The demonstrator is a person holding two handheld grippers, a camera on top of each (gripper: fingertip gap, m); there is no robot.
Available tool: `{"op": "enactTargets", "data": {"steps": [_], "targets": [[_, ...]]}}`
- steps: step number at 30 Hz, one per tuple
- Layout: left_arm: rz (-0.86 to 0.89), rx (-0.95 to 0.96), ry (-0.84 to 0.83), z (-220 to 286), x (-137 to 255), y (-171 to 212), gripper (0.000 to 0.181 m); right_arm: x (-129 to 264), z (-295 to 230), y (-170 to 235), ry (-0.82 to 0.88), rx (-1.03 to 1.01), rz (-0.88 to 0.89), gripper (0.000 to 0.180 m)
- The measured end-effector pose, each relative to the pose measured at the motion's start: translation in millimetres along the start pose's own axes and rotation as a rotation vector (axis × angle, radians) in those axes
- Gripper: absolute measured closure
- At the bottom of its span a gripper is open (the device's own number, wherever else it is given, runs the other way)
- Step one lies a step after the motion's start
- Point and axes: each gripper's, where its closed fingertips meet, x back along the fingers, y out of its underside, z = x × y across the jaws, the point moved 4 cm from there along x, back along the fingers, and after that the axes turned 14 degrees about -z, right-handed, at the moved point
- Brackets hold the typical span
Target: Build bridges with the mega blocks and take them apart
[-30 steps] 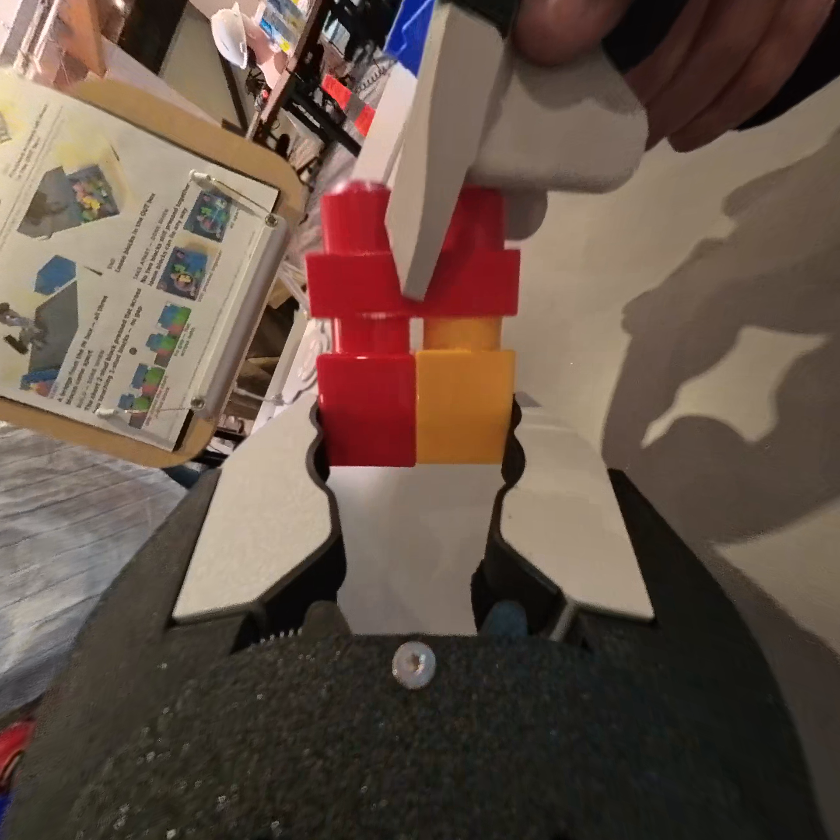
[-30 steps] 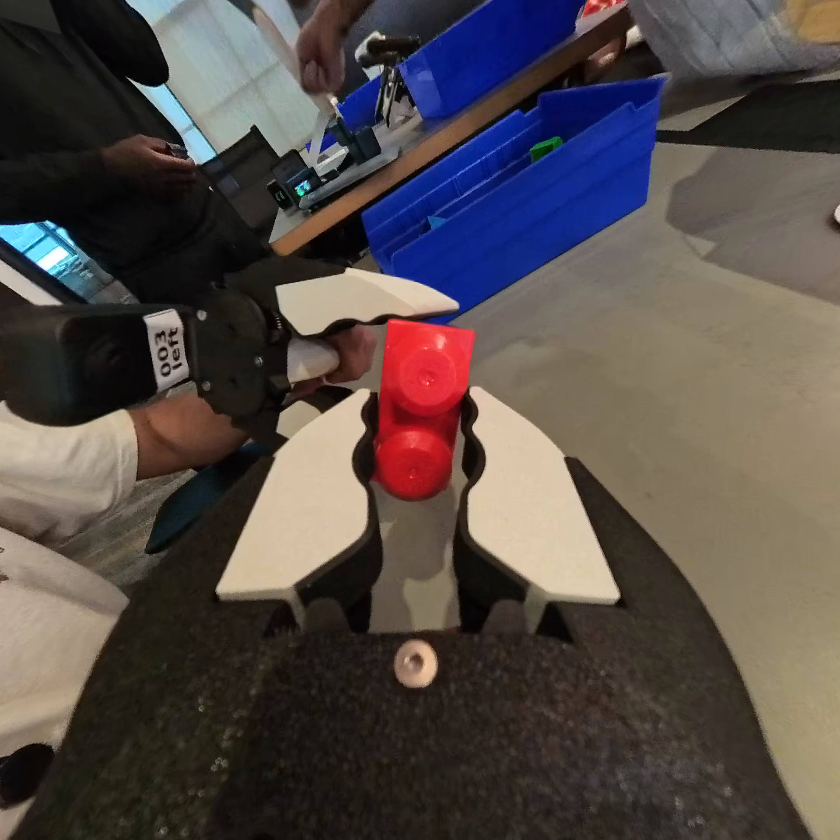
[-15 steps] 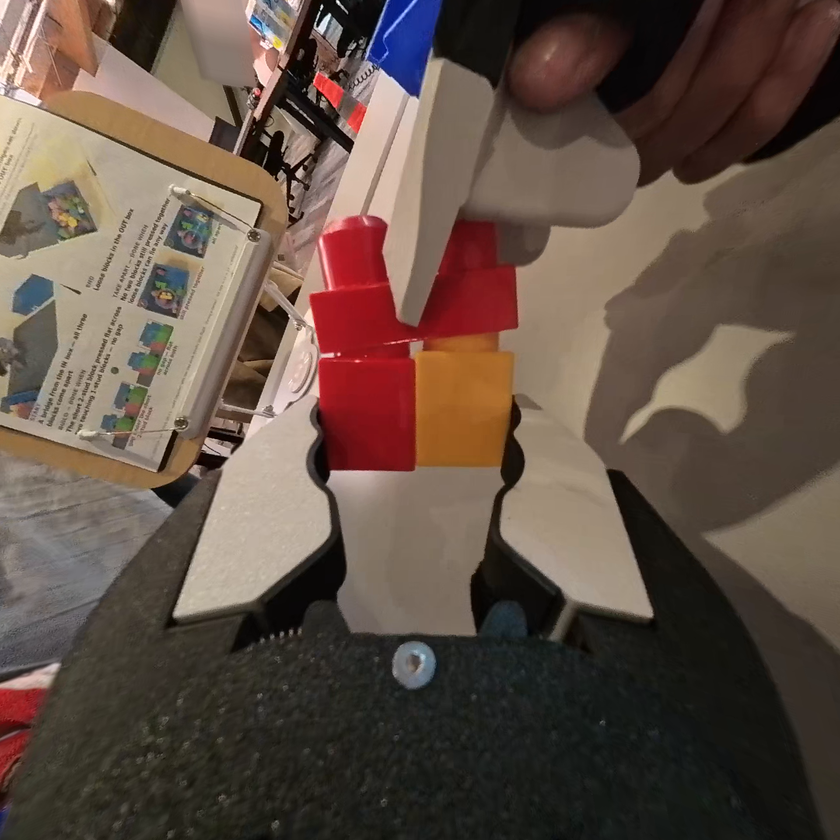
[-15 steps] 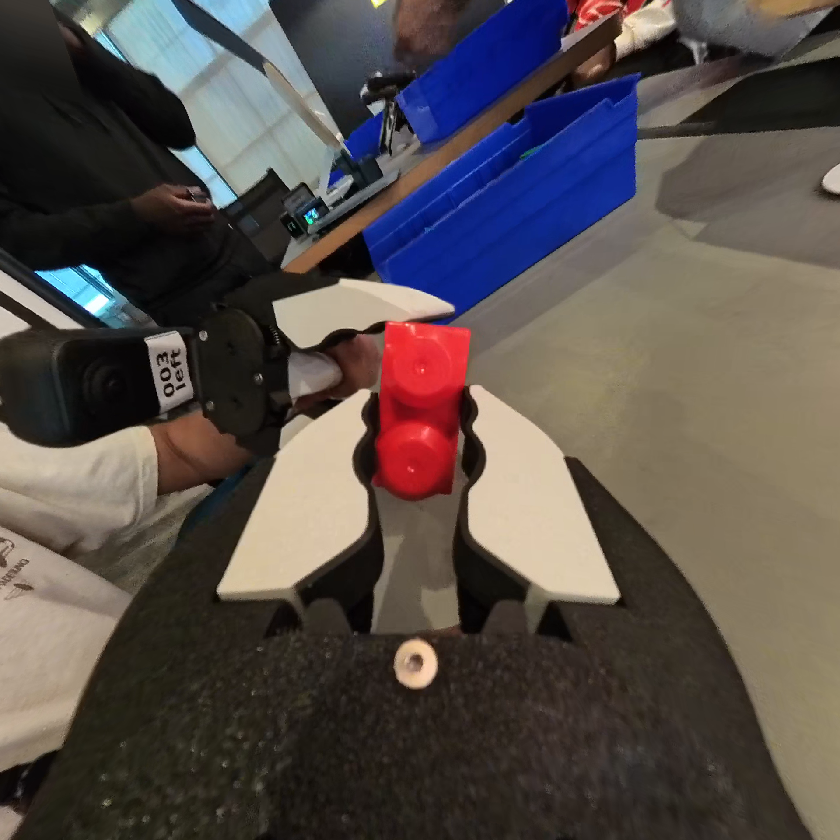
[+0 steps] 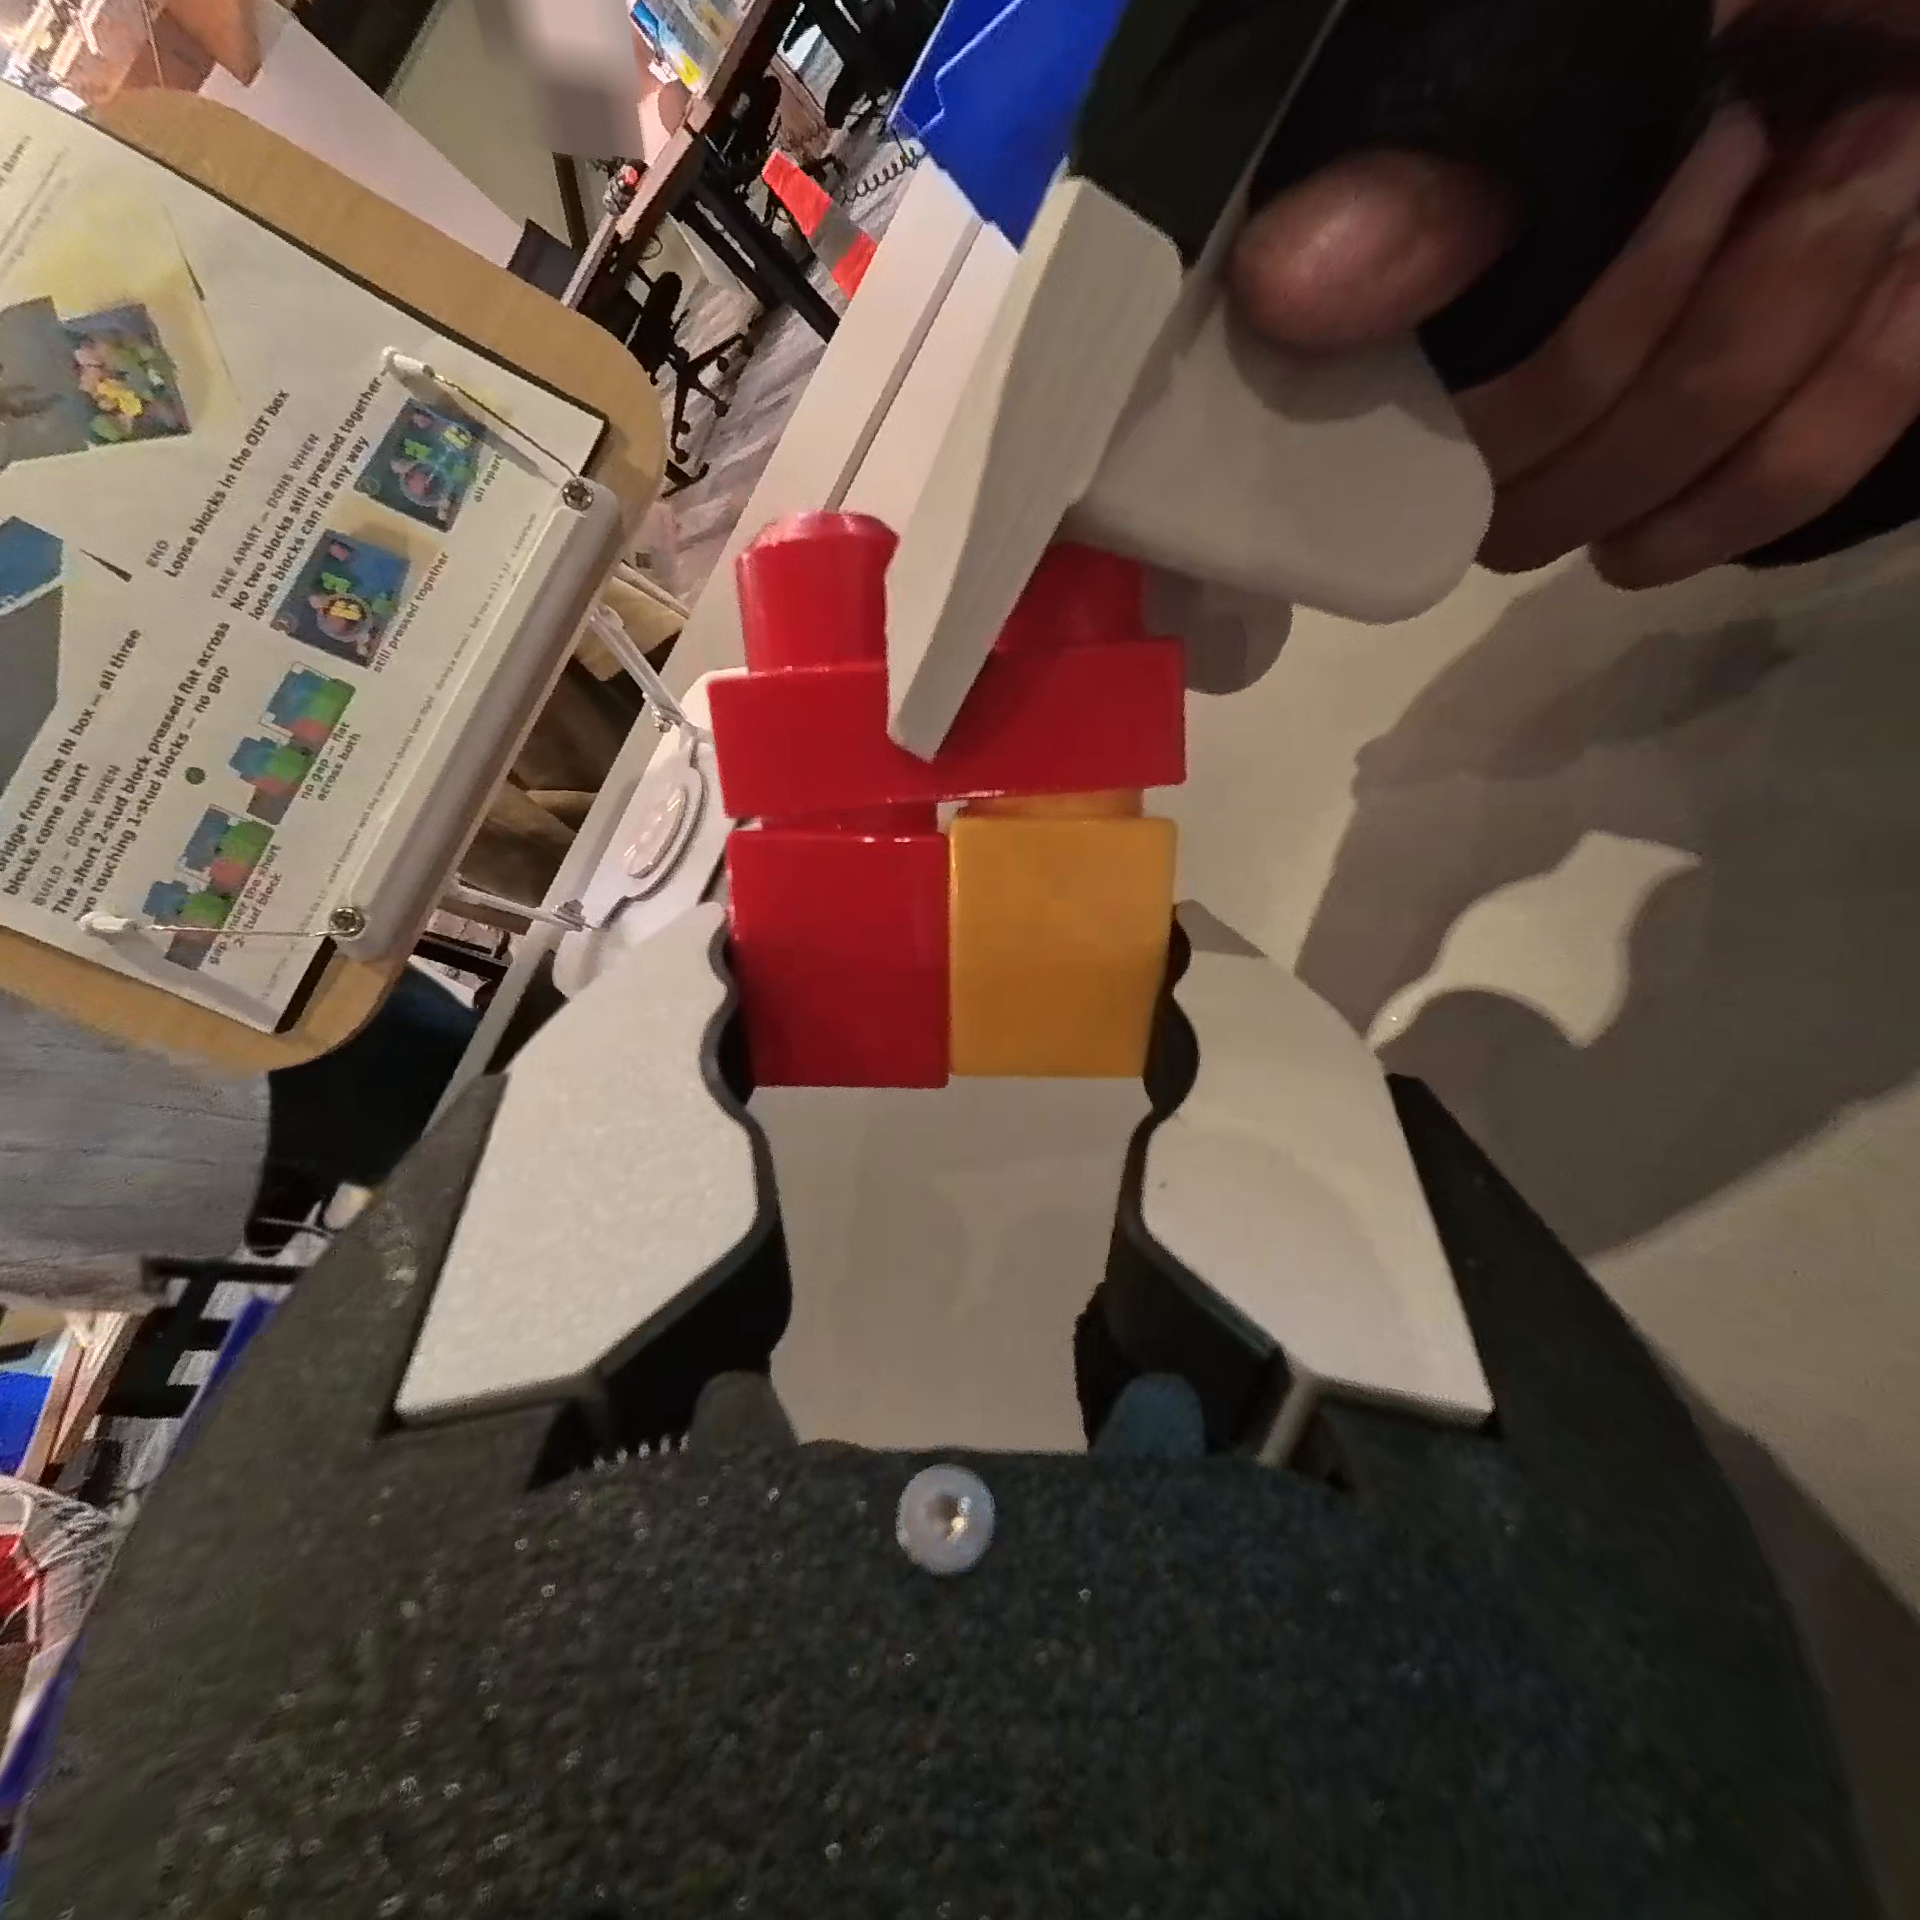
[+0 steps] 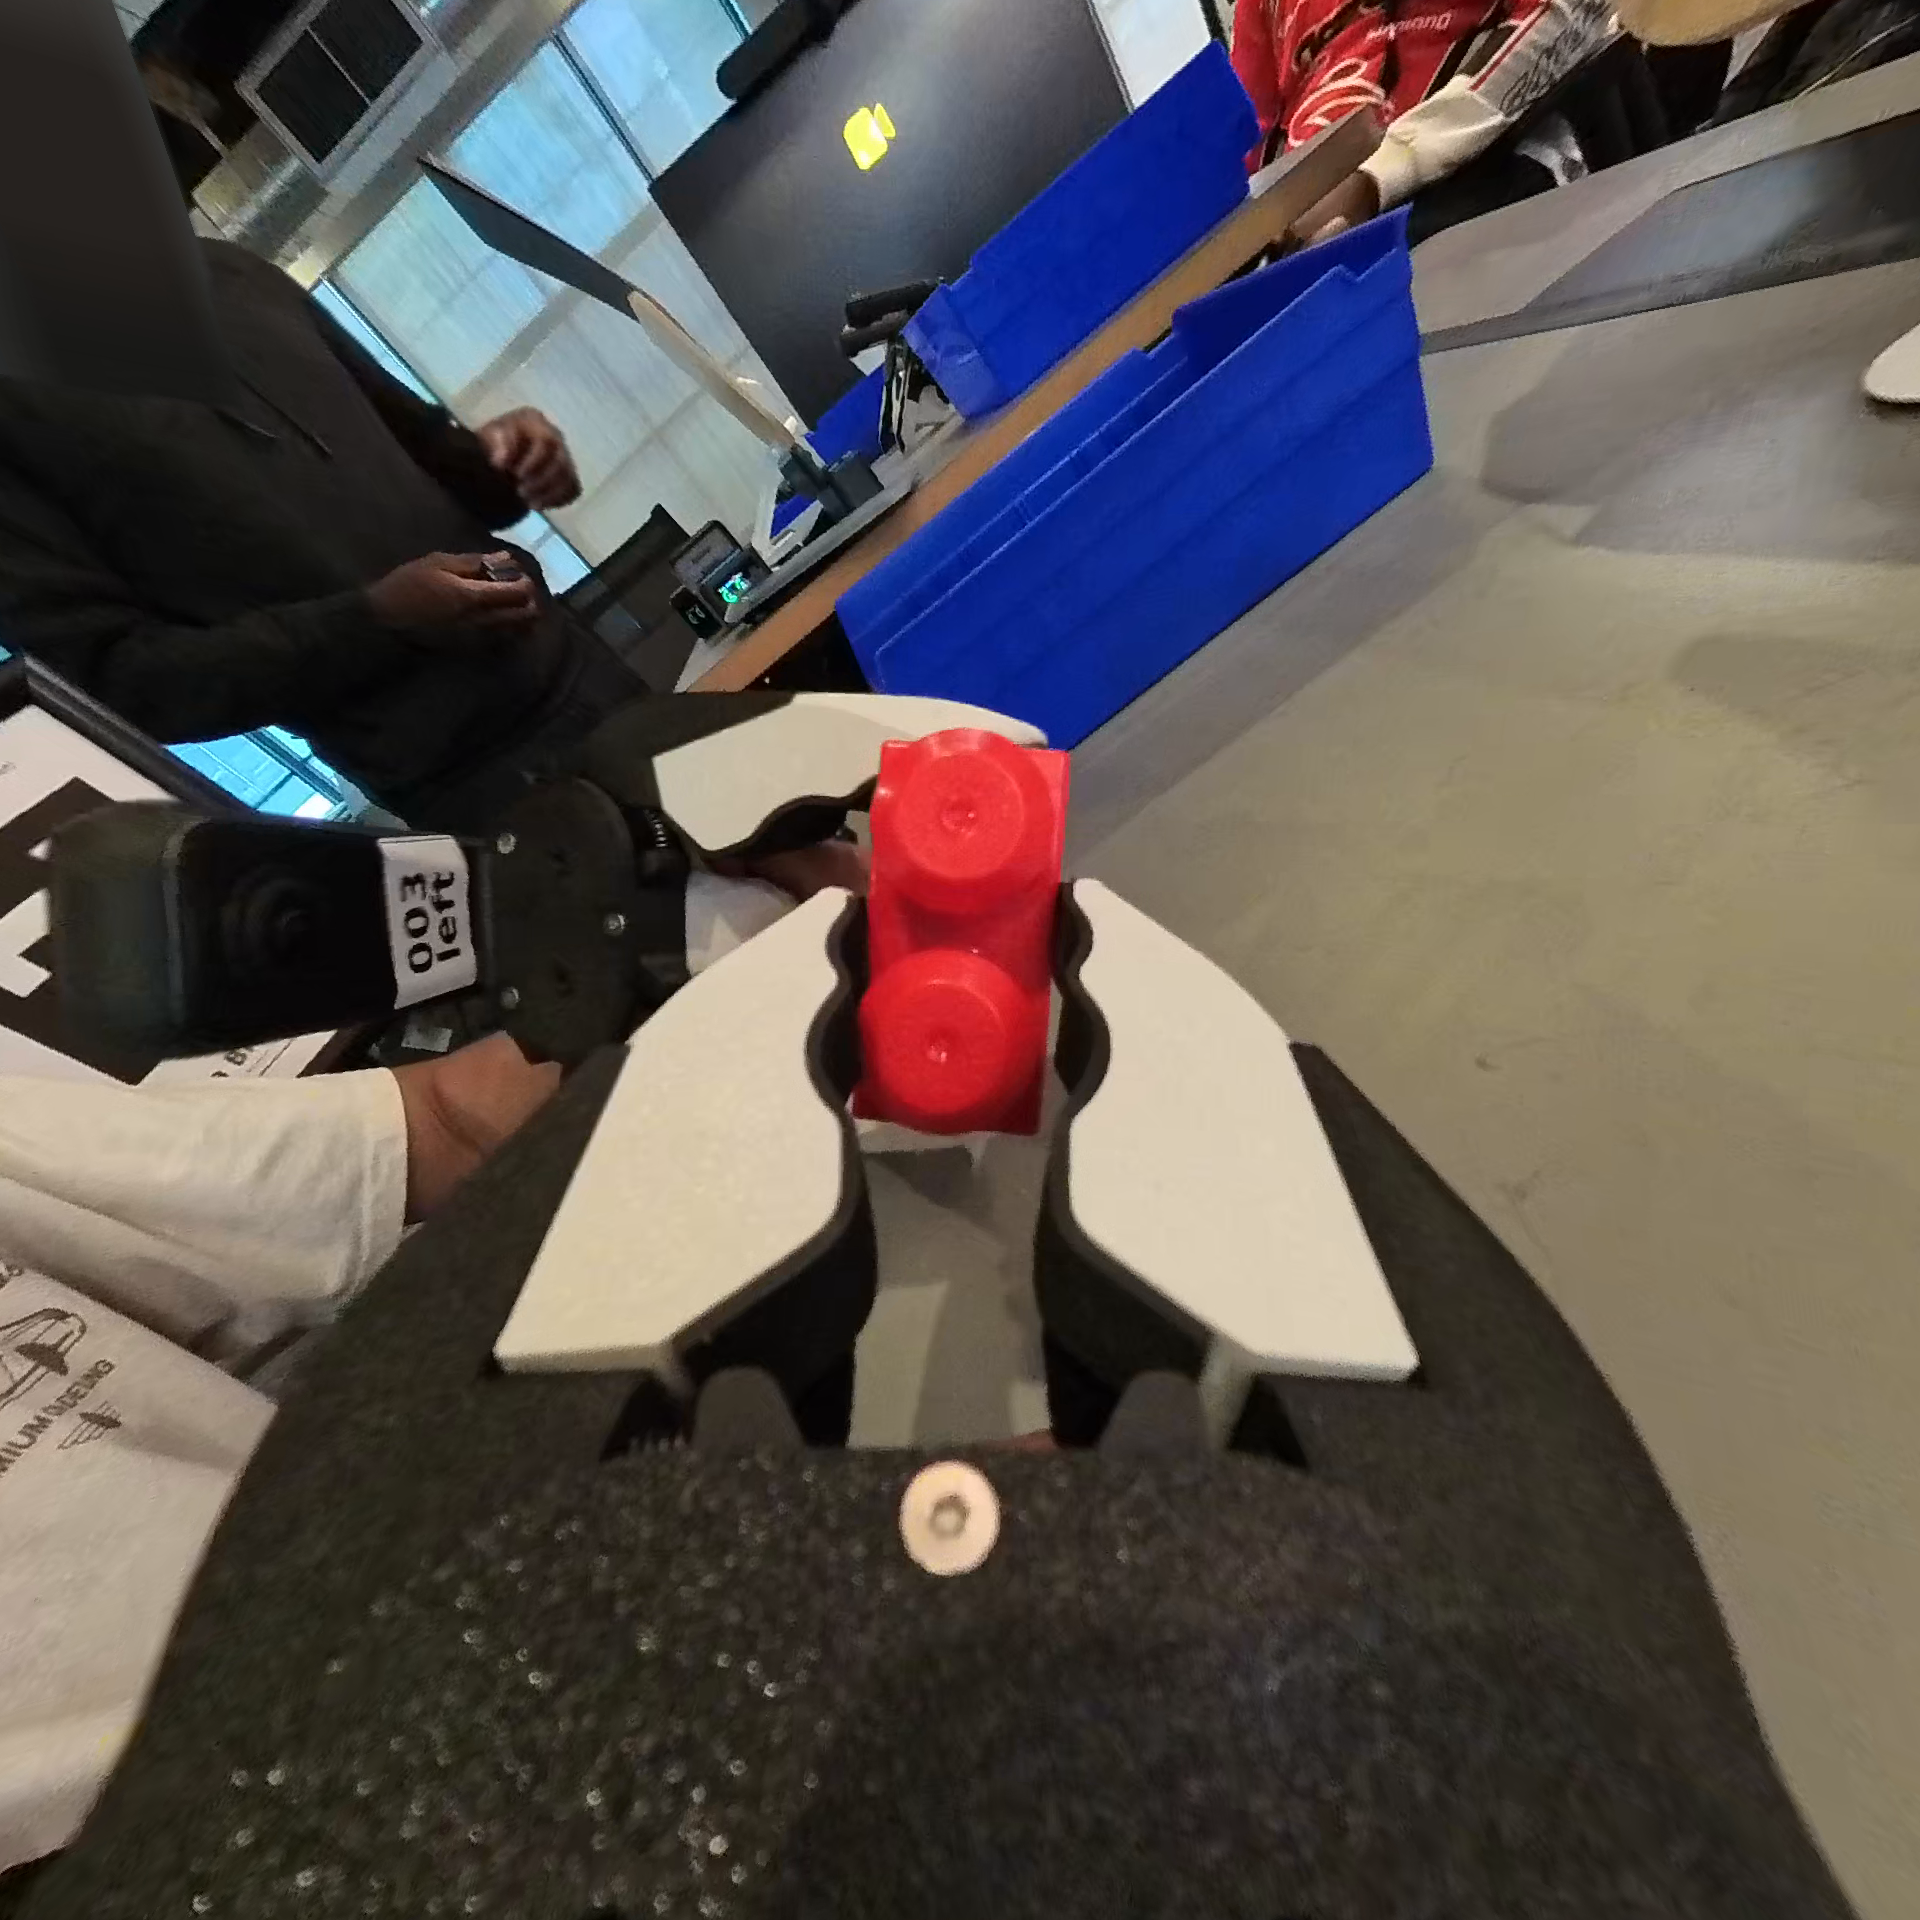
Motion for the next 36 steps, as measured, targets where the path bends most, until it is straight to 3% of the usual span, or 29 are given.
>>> {"op": "enactTargets", "data": {"steps": [9,13,23,26,29,31,36], "targets": [[0.001,0.063,0.02,-0.2,-3.0,0.7,0.107,-4.7,2.8,0.9,0.036,0.002,0.049,0.145],[0.04,0.068,0.027,0.4,2.0,-7.4,0.107,-9.9,0.9,3.7,-0.025,-0.033,0.053,0.145],[0.114,0.027,-0.122,-20.2,34.1,-11.8,0.105,18.8,0.5,-14.2,-0.066,-0.021,0.163,0.146],[0.185,0.298,0.144,-23.1,41.8,-6.3,0.104,25.6,-1.4,-9.7,-0.112,-0.002,0.172,0.146],[0.286,0.647,0.588,-28.9,42.1,-7.1,0.1,22.6,-16.7,-7.6,-0.151,0.075,0.168,0.146],[0.4,0.791,0.814,-33.0,48.3,-8.6,0.106,19.5,-22.6,-6.8,-0.149,0.115,0.165,0.146],[0.502,0.899,0.995,-33.3,48.1,-2.5,0.126,14.0,-32.2,-5.0,-0.176,0.167,0.144,0.146]]}}
